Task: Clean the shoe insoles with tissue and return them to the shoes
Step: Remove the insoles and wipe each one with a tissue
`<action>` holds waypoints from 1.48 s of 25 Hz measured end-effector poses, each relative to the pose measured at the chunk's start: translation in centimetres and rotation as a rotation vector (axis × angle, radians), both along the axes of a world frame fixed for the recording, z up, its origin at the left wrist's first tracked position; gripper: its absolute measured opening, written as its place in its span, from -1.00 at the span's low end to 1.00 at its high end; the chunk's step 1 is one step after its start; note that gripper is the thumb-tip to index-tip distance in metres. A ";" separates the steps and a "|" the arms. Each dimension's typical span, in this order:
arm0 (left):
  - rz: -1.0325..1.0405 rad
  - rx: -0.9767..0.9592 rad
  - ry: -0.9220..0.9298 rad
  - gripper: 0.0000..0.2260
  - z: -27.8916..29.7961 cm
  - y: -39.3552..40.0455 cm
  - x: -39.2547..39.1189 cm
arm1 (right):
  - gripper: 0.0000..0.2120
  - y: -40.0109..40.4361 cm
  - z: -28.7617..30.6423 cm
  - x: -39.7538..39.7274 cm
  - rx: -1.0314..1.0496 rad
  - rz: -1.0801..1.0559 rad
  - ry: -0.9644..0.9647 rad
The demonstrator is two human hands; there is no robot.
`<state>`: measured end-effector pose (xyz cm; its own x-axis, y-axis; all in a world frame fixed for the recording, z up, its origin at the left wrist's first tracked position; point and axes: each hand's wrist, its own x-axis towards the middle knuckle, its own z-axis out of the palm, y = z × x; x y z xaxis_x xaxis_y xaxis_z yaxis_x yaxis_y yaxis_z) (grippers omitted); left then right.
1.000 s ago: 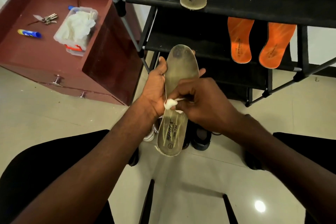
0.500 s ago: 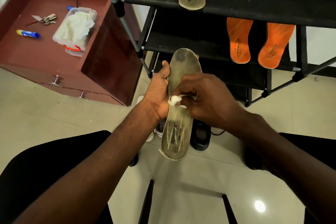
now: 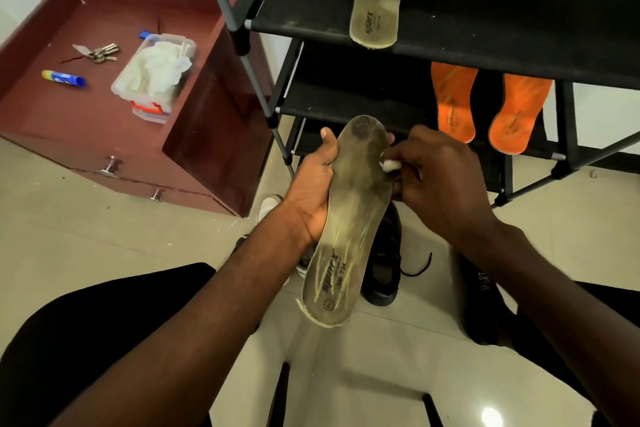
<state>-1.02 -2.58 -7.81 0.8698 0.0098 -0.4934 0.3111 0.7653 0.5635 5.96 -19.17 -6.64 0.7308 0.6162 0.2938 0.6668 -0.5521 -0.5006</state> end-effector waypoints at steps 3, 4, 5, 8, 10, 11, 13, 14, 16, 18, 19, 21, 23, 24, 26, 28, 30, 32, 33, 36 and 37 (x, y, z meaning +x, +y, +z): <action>-0.033 -0.013 -0.008 -0.22 0.0 0.7 -0.2 | -0.78 0.0 -0.1 -2.2 -0.088 0.167 0.053; -0.038 -0.023 -0.007 -0.22 -0.2 0.8 -0.2 | -0.79 0.2 -0.2 -2.6 -0.104 0.188 0.074; -0.037 -0.041 -0.015 -0.22 -0.2 0.9 -0.3 | -0.80 0.5 -0.3 -2.5 -0.090 0.173 0.081; -0.016 0.004 -0.013 -0.31 -0.4 0.7 -0.1 | -0.82 1.1 0.0 -0.8 -0.001 -0.016 0.012; 0.002 0.021 -0.015 -0.33 -0.4 0.8 0.1 | -0.82 1.5 0.1 -0.6 0.026 -0.055 0.004; 0.002 0.004 -0.028 -0.32 -0.3 0.9 0.1 | -0.83 1.5 0.1 -1.1 0.031 -0.019 0.031; 0.008 -0.056 -0.052 -0.28 -0.4 1.4 0.1 | -0.84 1.7 0.0 -3.0 0.035 0.095 0.142; 0.023 -0.094 -0.049 -0.28 -0.4 1.7 0.1 | -0.83 1.8 0.0 -4.0 0.060 0.134 0.214; 0.051 -0.152 -0.059 -0.30 -0.8 2.2 0.2 | -0.82 1.7 0.1 -4.5 0.128 0.181 0.360; 0.049 -0.127 -0.069 -0.32 -0.7 1.9 0.1 | -0.84 1.8 0.1 -3.6 0.133 0.140 0.328; 0.037 -0.104 -0.075 -0.31 -0.6 1.5 0.2 | -0.85 1.7 0.2 -2.8 0.111 0.081 0.233; 0.020 -0.075 -0.089 -0.30 -0.4 1.0 0.3 | -0.84 1.7 0.3 -1.8 0.055 -0.032 0.090; 0.048 -0.104 -0.094 -0.30 -0.3 1.2 0.4 | -0.84 1.7 0.4 -2.4 0.050 -0.031 0.111; 0.076 -0.142 -0.098 -0.32 -0.4 1.5 0.4 | -0.84 1.8 0.4 -3.2 0.067 0.006 0.164; 0.145 -0.224 -0.105 -0.35 -0.7 2.0 0.4 | -0.86 1.8 0.3 -4.9 0.099 0.100 0.283; 0.176 -0.252 -0.103 -0.35 -1.3 2.3 0.2 | -0.86 1.8 0.5 -5.4 0.123 0.189 0.391; 0.162 -0.217 -0.104 -0.34 -1.5 2.0 0.1 | -0.85 1.9 0.6 -4.5 0.119 0.185 0.376; 0.096 -0.142 -0.088 -0.31 -1.3 1.4 0.0 | -0.88 2.1 0.5 -3.0 0.055 0.069 0.196; 0.088 -0.103 -0.073 -0.30 -1.2 1.2 0.1 | -0.89 2.2 0.5 -2.4 0.013 0.008 0.124; 0.125 -0.132 -0.092 -0.30 -1.0 1.4 0.3 | -0.87 2.4 0.6 -2.9 0.033 0.024 0.156; 0.157 -0.167 -0.114 -0.32 -1.0 1.8 0.3 | -0.86 2.4 0.7 -3.9 0.063 0.082 0.242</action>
